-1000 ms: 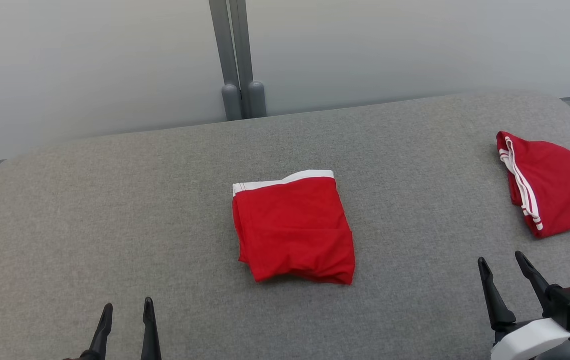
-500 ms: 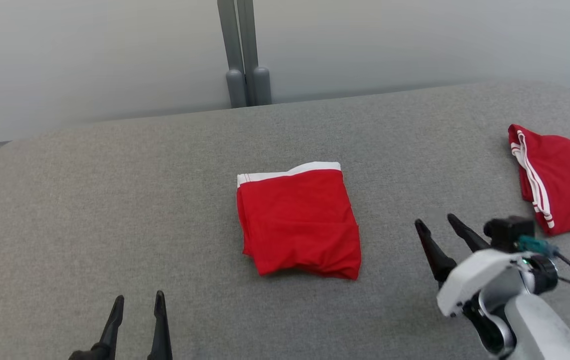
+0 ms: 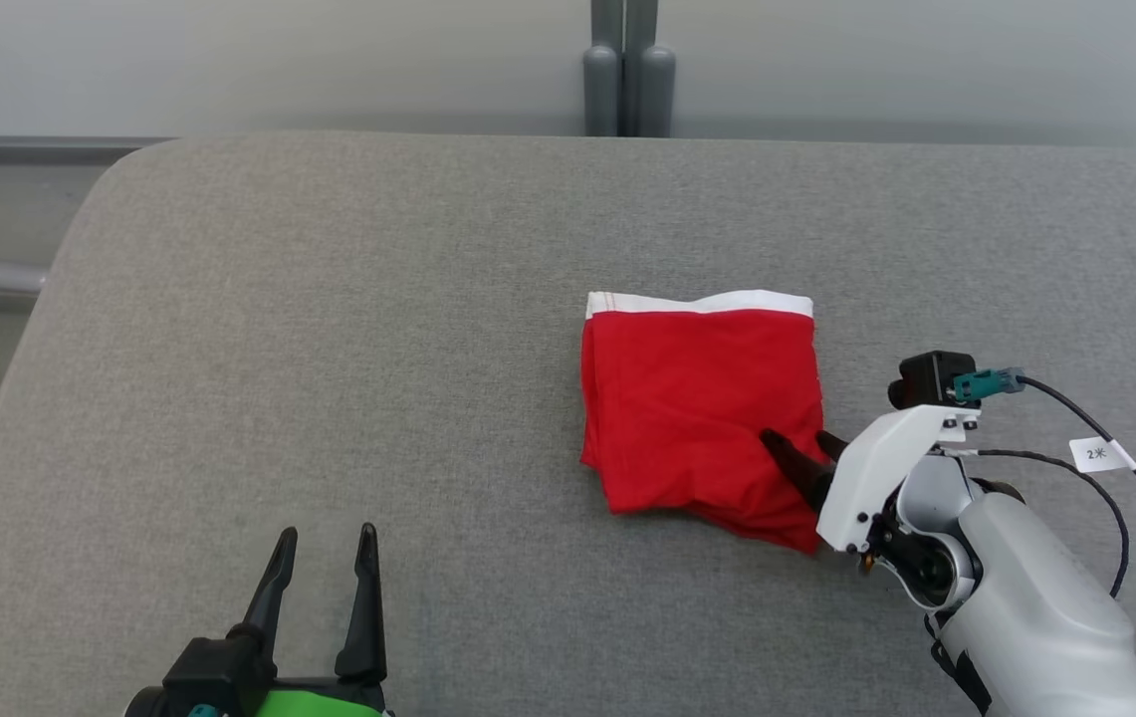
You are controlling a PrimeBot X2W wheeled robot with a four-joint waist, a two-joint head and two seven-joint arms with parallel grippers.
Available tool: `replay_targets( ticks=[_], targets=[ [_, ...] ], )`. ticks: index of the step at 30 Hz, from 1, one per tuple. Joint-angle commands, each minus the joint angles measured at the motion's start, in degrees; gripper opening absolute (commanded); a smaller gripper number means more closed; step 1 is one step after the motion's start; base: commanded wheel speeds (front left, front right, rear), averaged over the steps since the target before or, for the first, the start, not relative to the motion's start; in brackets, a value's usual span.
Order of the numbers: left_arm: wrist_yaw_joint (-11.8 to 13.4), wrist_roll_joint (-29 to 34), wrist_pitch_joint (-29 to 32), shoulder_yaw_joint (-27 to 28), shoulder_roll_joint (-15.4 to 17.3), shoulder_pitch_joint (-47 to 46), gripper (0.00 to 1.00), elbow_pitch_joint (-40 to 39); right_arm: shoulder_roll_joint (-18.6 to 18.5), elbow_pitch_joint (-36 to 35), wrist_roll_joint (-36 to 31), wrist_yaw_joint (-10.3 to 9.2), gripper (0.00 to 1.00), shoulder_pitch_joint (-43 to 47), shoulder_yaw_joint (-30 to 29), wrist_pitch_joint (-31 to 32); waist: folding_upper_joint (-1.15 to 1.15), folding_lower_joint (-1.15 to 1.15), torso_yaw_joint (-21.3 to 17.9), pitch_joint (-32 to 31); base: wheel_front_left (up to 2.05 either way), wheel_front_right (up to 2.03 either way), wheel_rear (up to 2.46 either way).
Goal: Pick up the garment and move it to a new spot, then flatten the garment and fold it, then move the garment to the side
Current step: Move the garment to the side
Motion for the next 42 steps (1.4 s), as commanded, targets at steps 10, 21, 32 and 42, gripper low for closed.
replay_targets(
  ticks=[10,21,32,42],
  targets=[
    [0.18,0.83,-0.14,1.50,0.11,-1.78,1.00,-1.02,-6.00,3.47,8.24,0.00,0.00,-5.04,2.15,-2.26,0.00,0.00,-2.50,4.64,0.00,0.00,0.00],
    [-0.78,1.10,-0.14,0.77,0.12,-3.34,1.00,-0.96,-28.23,-1.64,7.09,0.02,0.00,-11.73,1.95,5.11,0.00,0.00,-10.50,7.81,0.00,0.00,0.00],
    [-1.62,1.17,-0.14,1.68,0.13,-3.29,1.00,1.31,-34.29,8.21,-2.42,0.01,0.00,-16.48,-4.27,7.96,0.00,0.00,-11.76,9.67,0.00,0.00,0.00],
    [-1.87,1.25,-0.14,3.73,0.13,-4.33,1.00,0.82,-28.63,15.14,-16.81,-0.01,1.00,-19.30,-12.42,-8.95,0.00,0.00,-11.95,9.64,0.00,0.00,0.00]
  ],
)
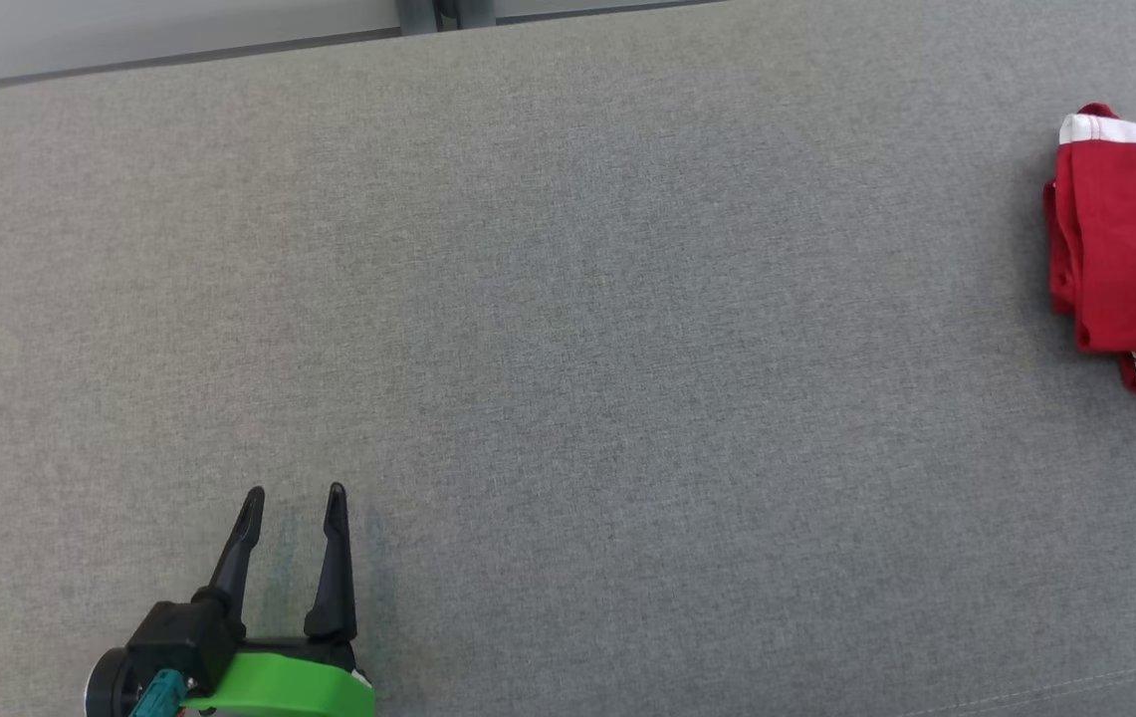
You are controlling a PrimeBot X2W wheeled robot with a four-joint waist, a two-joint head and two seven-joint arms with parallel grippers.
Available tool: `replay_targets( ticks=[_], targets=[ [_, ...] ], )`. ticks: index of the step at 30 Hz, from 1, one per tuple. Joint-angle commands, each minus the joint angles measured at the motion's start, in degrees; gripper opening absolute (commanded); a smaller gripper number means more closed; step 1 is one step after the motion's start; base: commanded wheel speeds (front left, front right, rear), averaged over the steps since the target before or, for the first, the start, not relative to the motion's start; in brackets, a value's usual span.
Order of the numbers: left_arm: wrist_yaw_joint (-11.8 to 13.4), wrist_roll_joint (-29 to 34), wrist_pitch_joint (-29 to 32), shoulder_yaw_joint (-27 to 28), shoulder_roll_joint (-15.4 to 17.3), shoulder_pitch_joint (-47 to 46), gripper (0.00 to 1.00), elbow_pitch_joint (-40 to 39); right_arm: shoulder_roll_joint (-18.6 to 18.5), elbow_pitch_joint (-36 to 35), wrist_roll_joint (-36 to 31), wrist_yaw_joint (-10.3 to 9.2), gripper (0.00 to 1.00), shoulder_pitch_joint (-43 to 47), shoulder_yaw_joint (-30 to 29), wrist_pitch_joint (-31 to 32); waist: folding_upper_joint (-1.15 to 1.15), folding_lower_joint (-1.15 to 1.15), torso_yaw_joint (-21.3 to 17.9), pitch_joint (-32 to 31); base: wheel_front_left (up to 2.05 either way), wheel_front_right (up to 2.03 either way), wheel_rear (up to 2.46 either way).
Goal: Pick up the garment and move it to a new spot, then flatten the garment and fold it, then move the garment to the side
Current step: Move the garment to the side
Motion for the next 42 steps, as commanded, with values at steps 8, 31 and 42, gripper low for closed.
replay_targets(
  ticks=[8,31,42],
  targets=[
    [1.75,-2.60,-0.14,2.39,0.14,1.17,1.00,-0.90,6.56,-16.48,3.24,-0.06,1.00,10.88,-2.70,-18.83,0.00,0.00,-0.66,-5.87,0.00,0.00,0.00],
    [3.48,-1.05,-0.14,7.43,0.15,9.36,1.00,1.65,32.70,-42.36,-18.80,-0.05,1.00,50.10,-9.27,-25.40,0.00,0.00,1.36,-18.85,0.00,0.00,0.00],
    [1.83,-2.72,-0.13,5.63,0.15,8.78,1.00,2.58,34.17,-43.57,-20.05,-0.05,1.00,51.56,-8.23,-25.41,0.00,0.00,1.09,-18.89,0.00,0.00,0.00]
  ],
)
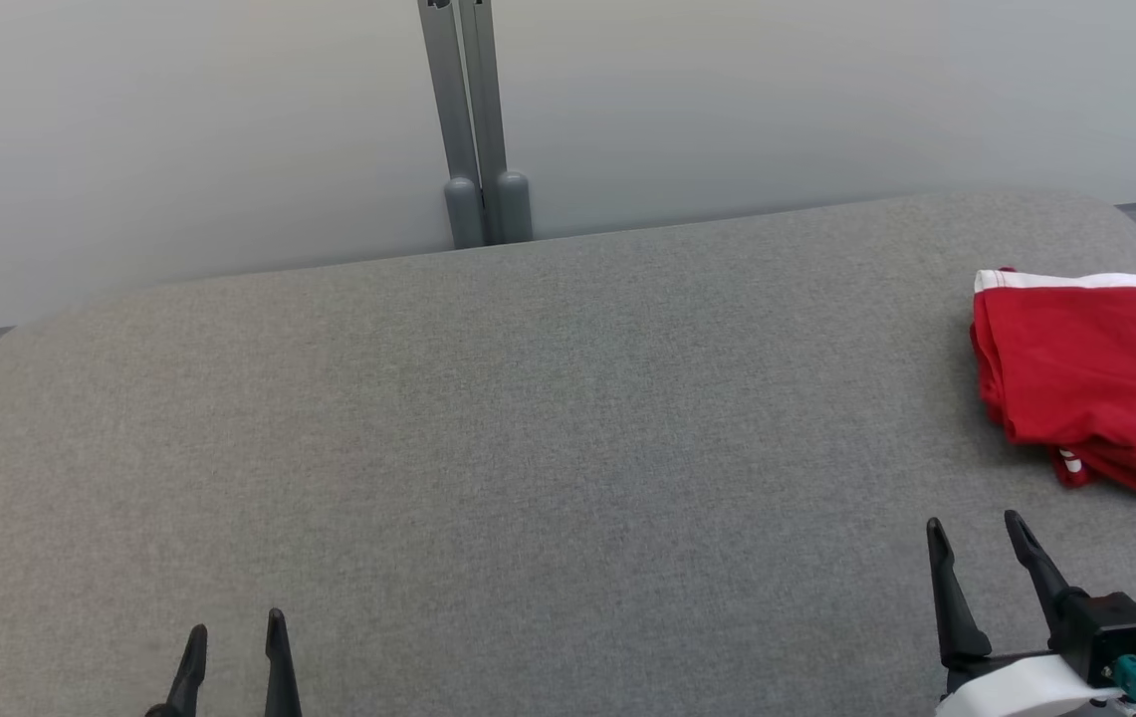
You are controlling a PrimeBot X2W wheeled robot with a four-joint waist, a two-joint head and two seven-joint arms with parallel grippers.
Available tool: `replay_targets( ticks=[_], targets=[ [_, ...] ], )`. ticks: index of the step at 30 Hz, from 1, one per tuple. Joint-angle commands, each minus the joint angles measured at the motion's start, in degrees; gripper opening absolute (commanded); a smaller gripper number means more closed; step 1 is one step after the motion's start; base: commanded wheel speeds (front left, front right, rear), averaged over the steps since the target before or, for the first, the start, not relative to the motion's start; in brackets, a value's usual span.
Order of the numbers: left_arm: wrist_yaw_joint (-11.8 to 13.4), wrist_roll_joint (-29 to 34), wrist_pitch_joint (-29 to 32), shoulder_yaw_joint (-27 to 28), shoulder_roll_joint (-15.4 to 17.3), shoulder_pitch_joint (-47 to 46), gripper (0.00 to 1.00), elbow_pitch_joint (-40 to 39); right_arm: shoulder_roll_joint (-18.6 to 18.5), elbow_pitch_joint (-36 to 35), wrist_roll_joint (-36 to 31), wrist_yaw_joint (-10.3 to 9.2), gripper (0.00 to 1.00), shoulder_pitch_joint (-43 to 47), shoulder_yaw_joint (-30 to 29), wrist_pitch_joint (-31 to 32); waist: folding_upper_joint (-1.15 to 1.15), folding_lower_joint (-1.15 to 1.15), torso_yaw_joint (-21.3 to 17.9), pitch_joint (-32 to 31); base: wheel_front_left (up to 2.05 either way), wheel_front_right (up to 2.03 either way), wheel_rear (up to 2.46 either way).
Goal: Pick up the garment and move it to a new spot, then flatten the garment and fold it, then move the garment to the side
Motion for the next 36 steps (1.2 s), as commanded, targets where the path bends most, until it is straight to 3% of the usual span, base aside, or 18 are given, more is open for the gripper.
replay_targets(
  ticks=[1,5,36],
  targets=[
    [-0.02,-0.03,0.02,-0.05,0.00,-0.01,0.00,0.19,0.03,-0.03,0.01,-0.01,0.00,-0.01,-0.01,0.00,0.00,0.00,-0.01,0.05,0.00,0.00,0.00],
    [-0.01,-0.09,0.42,-0.18,-0.20,0.09,0.00,2.32,0.52,2.05,0.24,0.00,0.00,0.18,-0.01,0.31,0.00,0.00,-0.01,0.05,0.00,0.00,0.00],
    [-1.89,-28.57,8.27,2.34,-0.07,-6.61,0.00,2.76,0.38,3.49,33.33,-0.01,0.00,-4.94,-1.03,8.21,0.00,0.00,0.71,0.68,0.00,0.00,0.00]
  ],
)
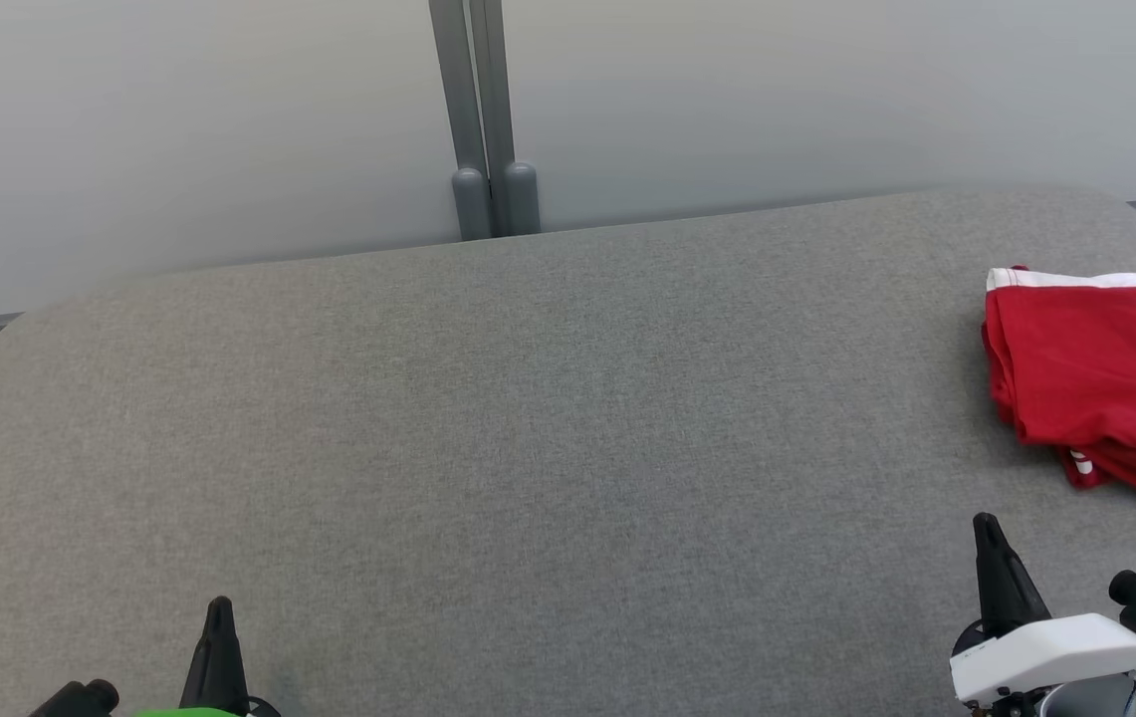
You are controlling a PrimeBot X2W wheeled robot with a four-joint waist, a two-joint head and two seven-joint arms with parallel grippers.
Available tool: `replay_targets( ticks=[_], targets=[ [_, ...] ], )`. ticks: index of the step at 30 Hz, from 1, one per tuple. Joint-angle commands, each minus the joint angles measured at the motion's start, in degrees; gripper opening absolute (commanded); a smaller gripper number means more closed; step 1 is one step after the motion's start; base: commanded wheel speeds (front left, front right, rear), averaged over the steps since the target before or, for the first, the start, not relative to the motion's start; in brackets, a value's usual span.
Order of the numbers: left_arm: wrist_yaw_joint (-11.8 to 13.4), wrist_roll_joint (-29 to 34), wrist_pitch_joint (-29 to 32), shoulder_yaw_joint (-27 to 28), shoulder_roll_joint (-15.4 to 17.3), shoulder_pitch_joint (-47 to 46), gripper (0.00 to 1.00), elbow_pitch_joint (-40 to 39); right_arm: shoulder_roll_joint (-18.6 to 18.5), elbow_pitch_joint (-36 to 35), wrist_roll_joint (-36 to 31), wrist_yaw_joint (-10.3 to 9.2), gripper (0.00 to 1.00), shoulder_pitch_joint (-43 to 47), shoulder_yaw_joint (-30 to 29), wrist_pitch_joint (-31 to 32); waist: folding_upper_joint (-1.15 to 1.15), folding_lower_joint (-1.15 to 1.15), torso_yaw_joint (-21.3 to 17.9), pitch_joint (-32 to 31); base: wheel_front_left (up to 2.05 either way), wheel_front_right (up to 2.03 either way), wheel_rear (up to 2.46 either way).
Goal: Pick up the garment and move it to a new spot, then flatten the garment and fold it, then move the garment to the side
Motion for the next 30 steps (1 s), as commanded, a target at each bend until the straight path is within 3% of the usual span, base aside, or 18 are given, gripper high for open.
replay_targets(
  ticks=[1,30],
  targets=[
    [-0.36,-1.95,0.46,0.49,0.22,-1.86,0.00,-0.61,-0.29,-0.51,2.29,0.00,0.00,-1.69,-0.23,0.47,0.00,0.00,0.04,0.03,0.00,0.00,0.00],
    [-1.63,-21.16,5.82,2.19,0.33,-6.37,0.00,-0.30,-0.39,0.55,24.63,0.00,0.00,-5.12,-0.91,5.83,0.00,0.00,0.72,0.62,0.00,0.00,0.00]
  ],
)
